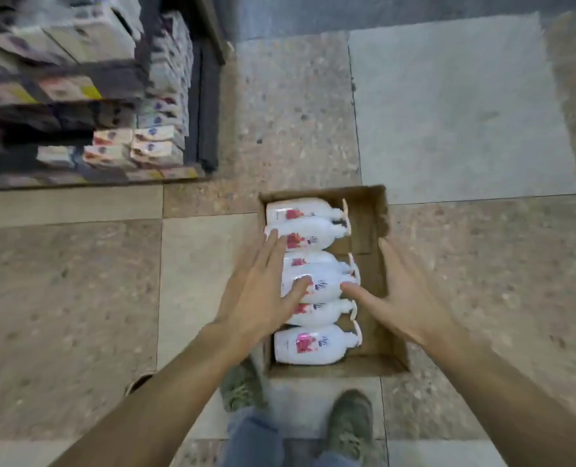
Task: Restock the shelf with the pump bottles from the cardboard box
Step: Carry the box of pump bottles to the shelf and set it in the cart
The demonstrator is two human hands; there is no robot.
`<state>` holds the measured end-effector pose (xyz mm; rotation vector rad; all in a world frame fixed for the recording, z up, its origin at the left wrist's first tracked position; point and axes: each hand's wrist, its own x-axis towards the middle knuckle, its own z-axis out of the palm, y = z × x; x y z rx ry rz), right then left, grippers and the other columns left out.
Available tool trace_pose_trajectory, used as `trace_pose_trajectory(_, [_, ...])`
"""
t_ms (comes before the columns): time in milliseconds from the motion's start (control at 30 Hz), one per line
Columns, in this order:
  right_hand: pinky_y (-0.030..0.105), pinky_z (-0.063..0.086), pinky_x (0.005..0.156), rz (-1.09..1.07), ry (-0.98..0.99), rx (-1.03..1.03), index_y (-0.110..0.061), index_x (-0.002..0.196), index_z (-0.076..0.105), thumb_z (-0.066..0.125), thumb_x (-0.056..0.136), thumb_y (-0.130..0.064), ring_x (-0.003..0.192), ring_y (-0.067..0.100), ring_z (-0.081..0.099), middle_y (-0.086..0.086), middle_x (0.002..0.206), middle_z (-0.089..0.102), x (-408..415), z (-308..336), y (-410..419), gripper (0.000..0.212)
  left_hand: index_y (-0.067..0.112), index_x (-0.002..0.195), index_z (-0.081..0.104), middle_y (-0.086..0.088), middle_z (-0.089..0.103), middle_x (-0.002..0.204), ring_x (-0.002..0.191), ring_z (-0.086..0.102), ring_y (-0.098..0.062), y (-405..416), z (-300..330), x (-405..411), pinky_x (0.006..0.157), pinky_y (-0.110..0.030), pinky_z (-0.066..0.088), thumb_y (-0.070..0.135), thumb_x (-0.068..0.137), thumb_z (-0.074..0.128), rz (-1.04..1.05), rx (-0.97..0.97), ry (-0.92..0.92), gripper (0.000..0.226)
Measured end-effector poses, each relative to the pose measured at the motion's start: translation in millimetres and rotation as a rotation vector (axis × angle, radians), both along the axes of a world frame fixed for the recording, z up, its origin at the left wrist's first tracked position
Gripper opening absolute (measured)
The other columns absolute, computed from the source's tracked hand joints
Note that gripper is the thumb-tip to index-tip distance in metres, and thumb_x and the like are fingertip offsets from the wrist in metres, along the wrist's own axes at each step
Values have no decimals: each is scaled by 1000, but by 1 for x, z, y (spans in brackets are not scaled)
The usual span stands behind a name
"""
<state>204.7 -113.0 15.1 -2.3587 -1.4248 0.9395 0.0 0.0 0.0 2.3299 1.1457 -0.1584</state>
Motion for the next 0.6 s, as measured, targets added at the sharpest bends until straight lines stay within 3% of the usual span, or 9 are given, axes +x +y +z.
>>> trace_pose_trajectory(100, [45,28,116,-20,-112,-195,-14,151,24,46,75,-84,145,26,25,9,159,24,3,-73,-11,106,18,150,23,-2,26,158,146,23,-21,-9,-71,-17,115,-41,27,58,92,34,49,-26,15,72])
trace_pose_trajectory(167, [48,27,114,-25,-165,-224,-12,154,16,51,76,-79,147,29,19,9,162,14,10,-110,-16,107,16,151,20,-7,21,160,147,18,-25,-11,-108,-23,116,-45,26,48,94,39,109,-44,32,69])
trace_pose_trajectory(267, [50,29,112,-60,-277,-153,-12,154,10,65,82,-56,147,32,18,13,162,12,27,-156,-17,101,15,153,9,-12,5,162,148,11,-31,-5,-152,-24,113,-51,29,32,96,45,282,-63,44,69])
trace_pose_trajectory(333, [50,25,114,-102,-293,-162,-14,155,1,70,84,-41,148,33,15,14,163,7,35,-179,-17,103,18,153,2,-13,6,162,142,28,-35,-2,-175,-25,107,-51,37,28,97,45,371,-100,78,70])
trace_pose_trajectory(367, [50,25,114,-122,-275,-181,-15,155,-2,71,85,-34,148,34,16,12,164,3,35,-190,-18,103,20,153,0,-14,16,159,130,45,-37,-2,-185,-26,100,-49,44,25,97,45,385,-113,81,71])
trace_pose_trajectory(400, [50,26,114,-131,-262,-197,-14,155,-4,70,87,-27,148,34,17,11,164,-1,33,-199,-20,102,21,153,-2,-16,34,150,111,58,-37,-4,-192,-27,89,-48,50,21,96,46,385,-131,78,74])
trace_pose_trajectory(467, [48,30,112,-121,-275,-159,-9,155,-4,67,88,-12,146,36,20,11,164,-5,27,-213,-25,98,26,151,-14,-13,62,107,77,64,-28,-11,-207,-30,72,-46,55,16,94,47,373,-160,83,85])
trace_pose_trajectory(533, [48,29,112,-169,-271,-89,-7,155,-6,62,88,2,146,35,18,13,164,-4,22,-219,-28,96,30,147,-24,-6,59,80,67,61,-22,-18,-218,-34,66,-45,55,17,93,49,383,-176,75,92])
trace_pose_trajectory(600, [48,32,110,-219,-246,-92,-9,155,-8,57,86,10,143,36,22,14,164,0,23,-220,-31,96,32,147,-25,-6,57,75,64,60,-21,-23,-224,-37,63,-43,56,15,94,48,400,-159,28,92])
